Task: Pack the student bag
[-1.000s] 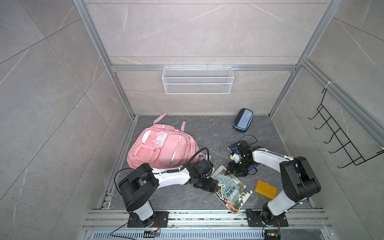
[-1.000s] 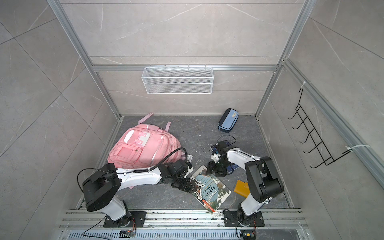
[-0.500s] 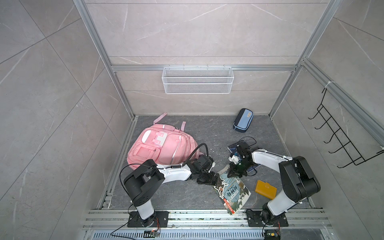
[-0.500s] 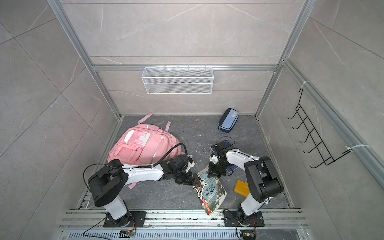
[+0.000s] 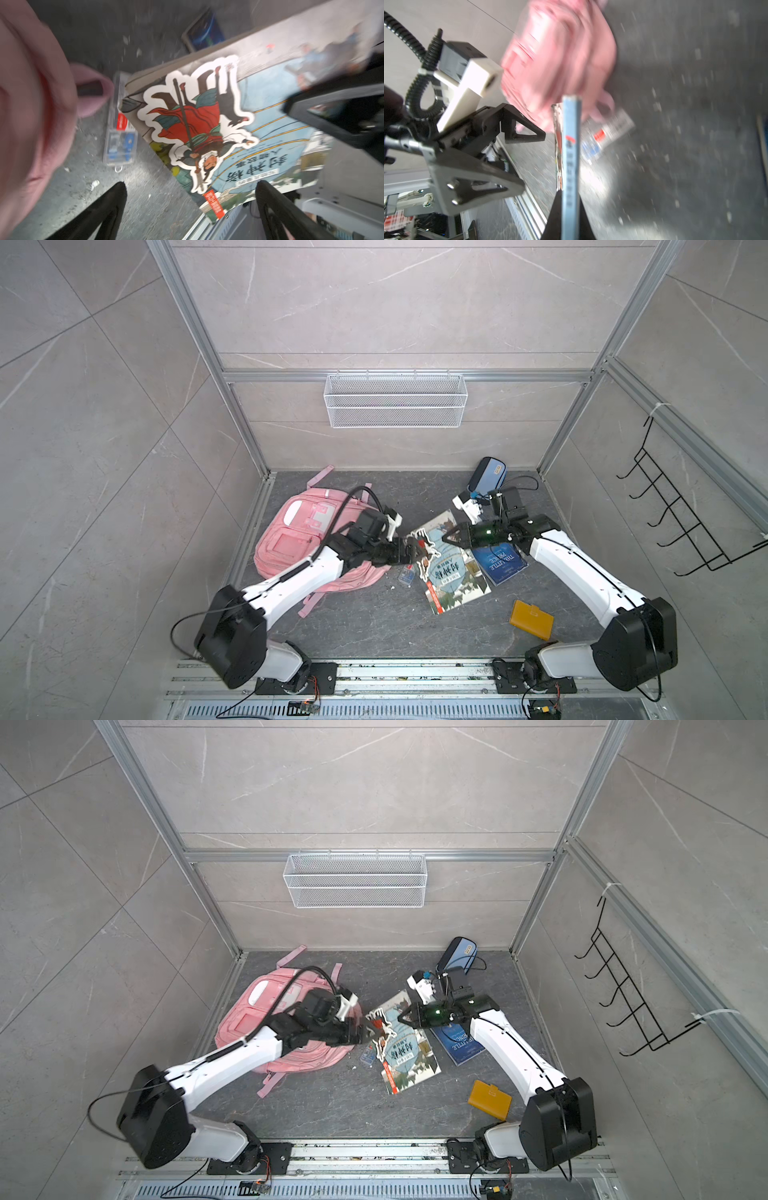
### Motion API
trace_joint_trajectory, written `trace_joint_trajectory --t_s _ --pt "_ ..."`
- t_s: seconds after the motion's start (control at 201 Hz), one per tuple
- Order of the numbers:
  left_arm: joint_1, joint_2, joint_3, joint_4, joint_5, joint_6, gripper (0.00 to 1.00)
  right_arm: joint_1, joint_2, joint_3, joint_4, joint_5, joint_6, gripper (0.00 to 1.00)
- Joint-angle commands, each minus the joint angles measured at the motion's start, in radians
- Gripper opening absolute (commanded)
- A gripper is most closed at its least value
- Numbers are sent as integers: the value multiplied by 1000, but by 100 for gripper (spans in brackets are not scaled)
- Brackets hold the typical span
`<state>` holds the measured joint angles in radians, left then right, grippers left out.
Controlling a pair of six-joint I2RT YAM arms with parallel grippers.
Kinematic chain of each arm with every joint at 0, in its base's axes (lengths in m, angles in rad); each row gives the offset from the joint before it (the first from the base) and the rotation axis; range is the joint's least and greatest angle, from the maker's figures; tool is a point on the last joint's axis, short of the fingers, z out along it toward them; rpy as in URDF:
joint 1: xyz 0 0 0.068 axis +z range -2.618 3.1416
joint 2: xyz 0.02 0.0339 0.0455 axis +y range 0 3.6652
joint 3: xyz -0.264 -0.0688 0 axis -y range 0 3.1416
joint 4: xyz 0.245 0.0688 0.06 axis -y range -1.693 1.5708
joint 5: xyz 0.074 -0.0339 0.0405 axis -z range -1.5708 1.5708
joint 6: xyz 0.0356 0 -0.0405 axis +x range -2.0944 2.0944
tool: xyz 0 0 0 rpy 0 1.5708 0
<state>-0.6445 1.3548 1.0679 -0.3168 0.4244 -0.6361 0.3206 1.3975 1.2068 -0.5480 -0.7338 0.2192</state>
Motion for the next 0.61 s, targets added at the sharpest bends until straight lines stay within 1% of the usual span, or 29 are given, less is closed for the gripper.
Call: trace_joint_trajectory --t_s 0.0,0.065,0.124,0.244,0.334,0.388,0.418,0.513,0.553,0.602 --pt "110 -120 28 -82 56 44 100 3 55 153 77 -118 5 0" --pt "208 -174 13 -41 150 43 100 3 108 250 108 -145 28 0" --pt "259 -191 43 -45 216 61 100 3 150 314 160 -185 70 0" --pt "275 -151 165 -117 268 134 100 5 234 415 305 -285 179 0" --pt "283 -122 218 -109 291 142 100 11 274 479 307 -322 181 0" --pt "298 -108 246 -111 309 153 100 11 293 515 279 -345 155 0" --pt "311 -102 268 -141 311 177 100 11 300 532 255 -354 137 0" --pt "392 -88 330 -268 290 290 100 14 321 583 105 -355 -4 0" --pt "429 -75 343 -338 246 354 99 17 325 592 35 -326 -85 0" --pt "453 -63 352 -405 157 437 99 26 325 584 -20 -285 -177 0"
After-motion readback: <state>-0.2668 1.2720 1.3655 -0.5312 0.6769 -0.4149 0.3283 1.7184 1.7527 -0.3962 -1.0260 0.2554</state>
